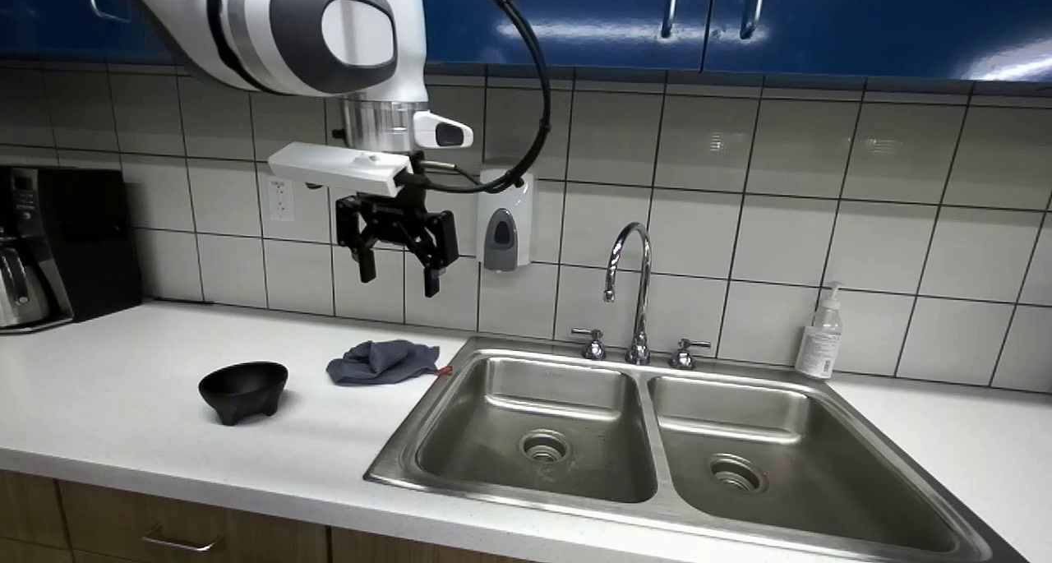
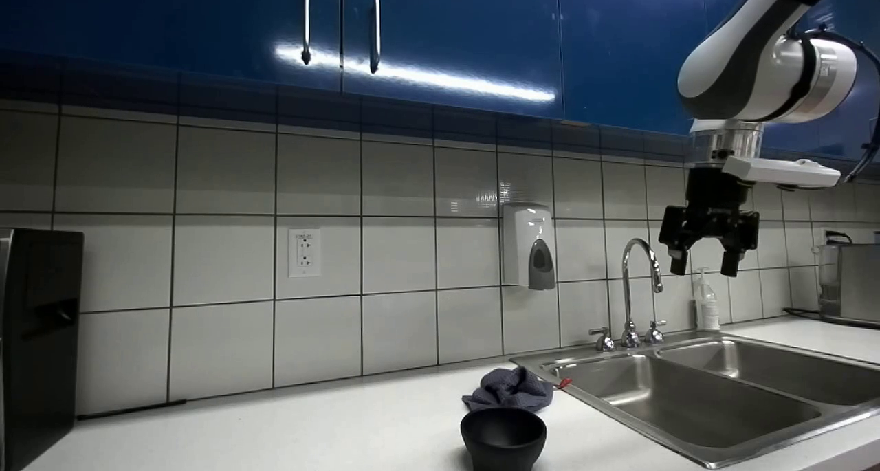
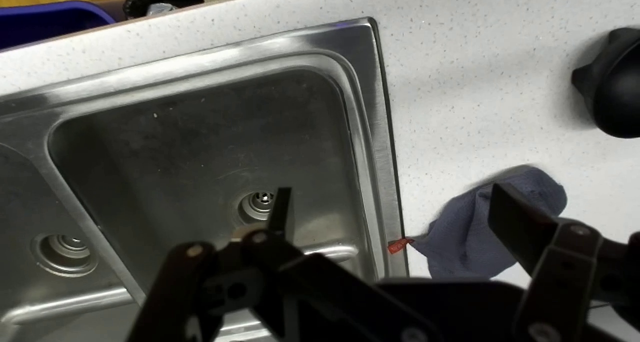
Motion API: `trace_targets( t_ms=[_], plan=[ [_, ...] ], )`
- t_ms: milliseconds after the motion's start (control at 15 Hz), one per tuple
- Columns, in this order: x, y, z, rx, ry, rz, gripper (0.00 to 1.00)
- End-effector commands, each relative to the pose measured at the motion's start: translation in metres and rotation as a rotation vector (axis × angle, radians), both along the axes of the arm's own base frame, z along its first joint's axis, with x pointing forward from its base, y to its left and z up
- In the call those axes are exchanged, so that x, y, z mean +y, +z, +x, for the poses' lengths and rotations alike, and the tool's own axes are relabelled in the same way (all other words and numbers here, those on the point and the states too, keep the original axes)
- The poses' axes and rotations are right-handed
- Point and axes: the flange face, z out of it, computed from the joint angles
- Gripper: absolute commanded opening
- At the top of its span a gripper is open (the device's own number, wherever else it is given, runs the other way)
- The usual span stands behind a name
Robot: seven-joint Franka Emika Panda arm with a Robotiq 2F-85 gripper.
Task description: Put the black bowl inside the sink
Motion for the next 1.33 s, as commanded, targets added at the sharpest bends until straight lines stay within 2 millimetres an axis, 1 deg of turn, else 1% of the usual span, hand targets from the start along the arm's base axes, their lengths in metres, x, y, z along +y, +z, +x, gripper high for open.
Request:
trace_targets(
  t_ms=[0,267,533,867,933,1267],
  plan=[
    [0.026,-0.005,-0.015,-0.056,-0.055,-0.003,1.0],
    [0.055,-0.018,-0.016,-0.075,-0.057,-0.016,1.0],
    [0.087,-0.028,-0.013,-0.086,-0.035,-0.025,1.0],
    [0.137,-0.037,-0.009,-0.094,0.015,-0.038,1.0],
    [0.147,-0.035,-0.001,-0.094,0.022,-0.038,1.0],
    [0.199,-0.047,-0.003,-0.097,0.019,-0.047,1.0]
  ],
)
